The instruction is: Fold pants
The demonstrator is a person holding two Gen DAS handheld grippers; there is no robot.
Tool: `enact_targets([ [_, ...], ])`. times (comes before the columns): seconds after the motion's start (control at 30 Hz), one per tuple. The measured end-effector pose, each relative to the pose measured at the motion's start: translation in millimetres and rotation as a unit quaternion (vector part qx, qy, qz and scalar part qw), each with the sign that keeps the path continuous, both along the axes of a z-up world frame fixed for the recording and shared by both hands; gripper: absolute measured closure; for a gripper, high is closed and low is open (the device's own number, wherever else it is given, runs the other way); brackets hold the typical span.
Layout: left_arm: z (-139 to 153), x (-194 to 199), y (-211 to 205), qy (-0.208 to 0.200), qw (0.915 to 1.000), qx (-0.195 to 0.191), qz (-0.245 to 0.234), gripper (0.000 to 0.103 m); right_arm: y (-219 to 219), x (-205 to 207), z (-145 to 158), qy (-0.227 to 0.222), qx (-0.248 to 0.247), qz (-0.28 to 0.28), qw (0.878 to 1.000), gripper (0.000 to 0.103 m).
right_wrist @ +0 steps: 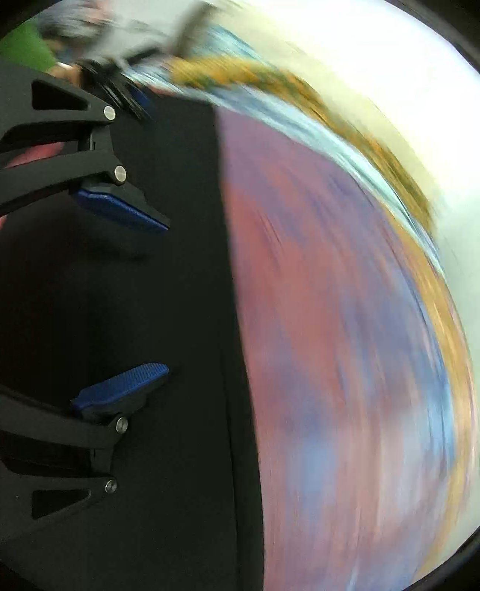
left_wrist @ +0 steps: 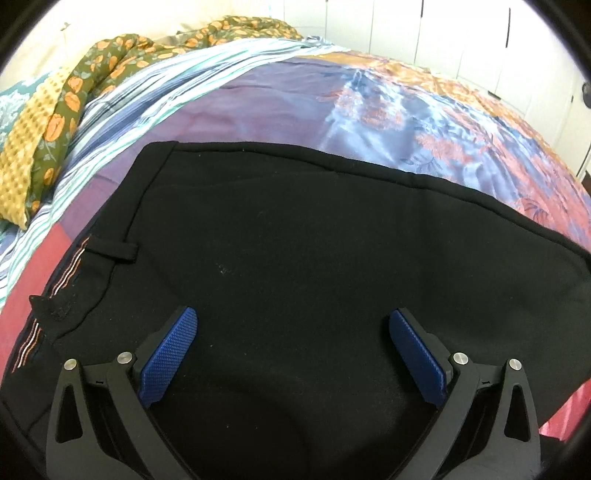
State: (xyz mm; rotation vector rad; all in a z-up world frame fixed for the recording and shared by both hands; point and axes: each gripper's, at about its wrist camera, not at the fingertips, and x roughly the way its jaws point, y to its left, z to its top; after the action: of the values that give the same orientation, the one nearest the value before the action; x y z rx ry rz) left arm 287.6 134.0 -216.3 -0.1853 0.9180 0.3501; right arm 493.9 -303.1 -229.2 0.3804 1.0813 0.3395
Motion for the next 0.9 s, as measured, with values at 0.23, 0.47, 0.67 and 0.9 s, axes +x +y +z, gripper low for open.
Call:
enact_targets([
  [0.23, 3, 5, 1, 0.019, 0.9998, 0.002, 0.000, 0.000, -162, -63, 30, 0.001, -0.080, -0.175, 0.981, 0.031],
  [0.47, 66, -39, -34, 0.005, 0.9992, 0.002, -0.039, 0.002, -119, -216, 65, -0.073, -0.014, -0.090, 0.993, 0.014],
  [0.67, 65, -134, -104, 0.021, 0.9755, -0.141, -0.168, 0.001, 3, -299, 46, -0.066, 0.083, 0.035, 0.994, 0.014],
  [0.9, 29, -159, -119, 0.059, 0.9685, -0.137, -0.199, 0.001, 106, -278, -3, 0.055, 0.190, 0.146, 0.969, 0.014],
])
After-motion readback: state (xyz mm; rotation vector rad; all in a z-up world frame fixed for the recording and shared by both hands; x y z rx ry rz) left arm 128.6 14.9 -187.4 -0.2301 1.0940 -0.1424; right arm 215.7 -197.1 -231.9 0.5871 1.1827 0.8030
